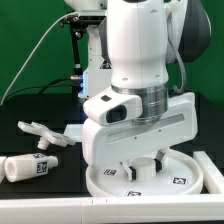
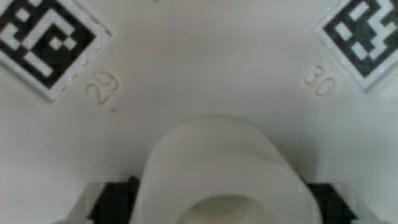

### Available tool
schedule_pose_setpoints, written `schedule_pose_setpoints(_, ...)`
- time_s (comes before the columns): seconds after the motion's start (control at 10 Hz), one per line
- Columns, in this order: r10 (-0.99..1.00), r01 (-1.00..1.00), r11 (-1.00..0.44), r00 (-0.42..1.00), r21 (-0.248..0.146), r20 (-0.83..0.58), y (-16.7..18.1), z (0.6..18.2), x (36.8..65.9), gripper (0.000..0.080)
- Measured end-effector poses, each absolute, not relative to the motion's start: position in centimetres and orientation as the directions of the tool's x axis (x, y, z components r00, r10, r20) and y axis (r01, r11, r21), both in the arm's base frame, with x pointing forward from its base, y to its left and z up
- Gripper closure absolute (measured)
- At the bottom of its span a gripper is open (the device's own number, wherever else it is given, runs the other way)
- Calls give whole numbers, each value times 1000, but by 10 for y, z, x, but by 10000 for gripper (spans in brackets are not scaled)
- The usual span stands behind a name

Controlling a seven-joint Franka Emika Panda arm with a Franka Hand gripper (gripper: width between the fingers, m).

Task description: Assemble round table

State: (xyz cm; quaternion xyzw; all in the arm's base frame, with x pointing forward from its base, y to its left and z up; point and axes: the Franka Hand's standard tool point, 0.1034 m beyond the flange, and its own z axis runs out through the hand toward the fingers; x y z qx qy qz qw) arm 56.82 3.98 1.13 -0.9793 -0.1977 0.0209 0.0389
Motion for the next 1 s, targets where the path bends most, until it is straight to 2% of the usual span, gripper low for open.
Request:
schedule_pose_setpoints(0.1, 389, 385, -919, 921, -85, -26, 40, 11, 568, 322)
schedule_pose_setpoints(0.2, 389, 384, -919, 920, -93, -40, 39, 15, 566, 203)
schedule_pose_setpoints(0.3, 386, 378, -920, 921, -107, -62, 34, 34, 564, 161)
schedule_pose_setpoints(0.6, 400, 386, -913, 911, -133, -101, 1, 73, 561, 152)
schedule_pose_setpoints(1.0, 376, 361, -923, 920, -133, -111, 8, 72, 560, 151)
